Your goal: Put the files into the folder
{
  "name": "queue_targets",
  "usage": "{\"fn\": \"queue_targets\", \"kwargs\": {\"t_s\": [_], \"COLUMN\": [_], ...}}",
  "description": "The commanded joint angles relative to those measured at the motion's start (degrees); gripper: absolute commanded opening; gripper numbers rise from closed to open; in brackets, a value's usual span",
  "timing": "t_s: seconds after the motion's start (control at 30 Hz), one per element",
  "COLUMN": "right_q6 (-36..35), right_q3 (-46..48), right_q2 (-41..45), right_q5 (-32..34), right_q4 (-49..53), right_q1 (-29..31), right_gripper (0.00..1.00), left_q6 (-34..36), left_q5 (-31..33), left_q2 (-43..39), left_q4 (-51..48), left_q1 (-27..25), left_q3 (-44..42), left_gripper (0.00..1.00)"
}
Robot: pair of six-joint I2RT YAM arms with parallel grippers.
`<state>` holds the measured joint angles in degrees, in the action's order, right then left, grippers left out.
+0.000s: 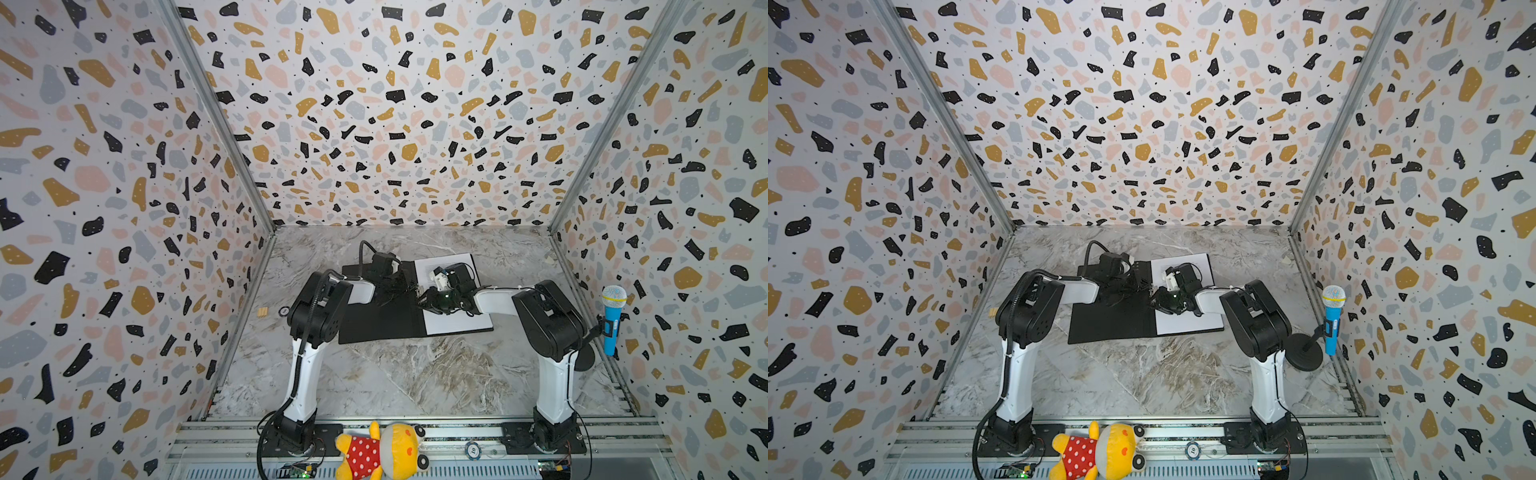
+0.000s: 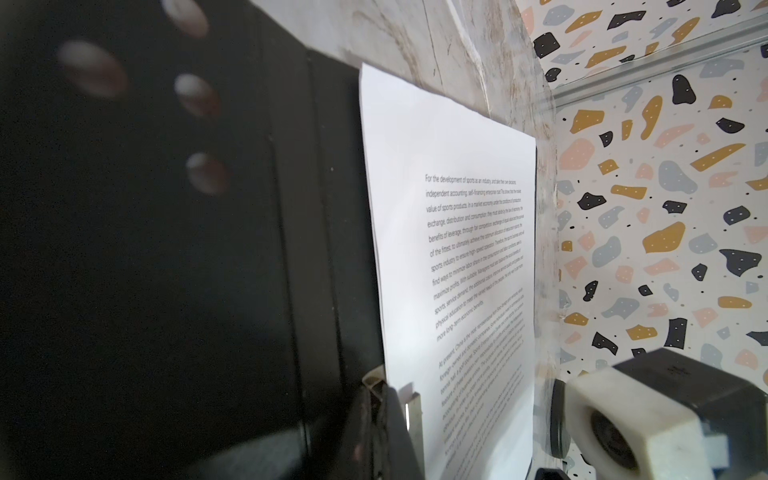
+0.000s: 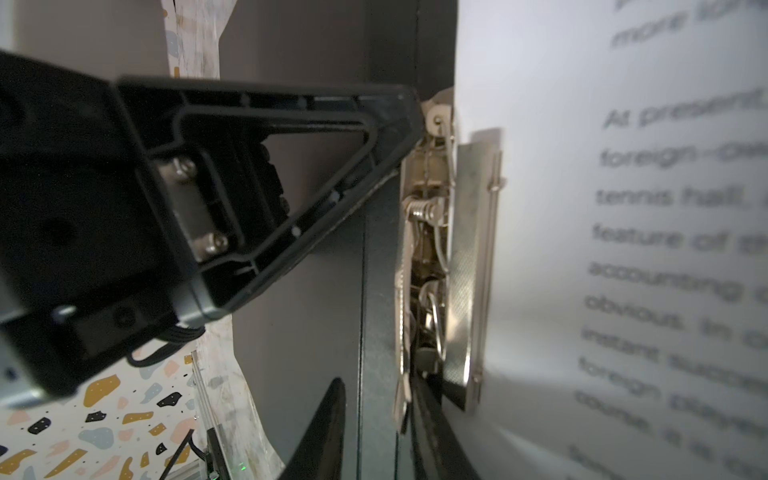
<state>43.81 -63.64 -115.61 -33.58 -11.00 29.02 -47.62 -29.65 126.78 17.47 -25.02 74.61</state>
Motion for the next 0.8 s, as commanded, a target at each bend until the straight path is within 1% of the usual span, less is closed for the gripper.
{"fn": "queue_targets", "kwargs": {"t_s": [0.0, 0.1, 0.23, 0.43, 0.6, 0.77], "right_q6": [0.7, 1.34, 1.87, 2.67, 2.01, -1.28], "right_q3": [1.85, 1.93, 2.03, 2.11, 2.03, 3.52], "right_q2": [0.79, 1.56, 2.57, 4.64, 6.98, 9.69], "right_q5": [3.6, 3.73, 3.69, 3.09, 2.32, -0.05], "right_q4": [7.42, 7.52, 7.41, 6.62, 5.53, 1.44], "right_q1": [0.18, 0.25, 0.25, 0.25, 0.21, 0.18], "right_gripper": [0.39, 0.48, 0.55, 0.58, 0.6, 0.67], "left_q6": [0.47, 0.48, 0.79, 1.18, 1.51, 1.6], "left_q5": [1.08, 1.08, 1.16, 1.08, 0.56, -0.61], "left_q2": [2.23, 2.24, 2.26, 2.32, 2.18, 1.99], "left_q4": [-3.5, -3.5, -3.49, -3.5, -3.49, -3.49], "left_q1": [-0.29, -0.27, -0.22, -0.22, -0.24, -0.25], "left_q3": [-1.97, -1.98, -2.0, -1.93, -1.81, -1.59], "left_gripper": [0.0, 0.0, 0.01, 0.0, 0.0, 0.01]}}
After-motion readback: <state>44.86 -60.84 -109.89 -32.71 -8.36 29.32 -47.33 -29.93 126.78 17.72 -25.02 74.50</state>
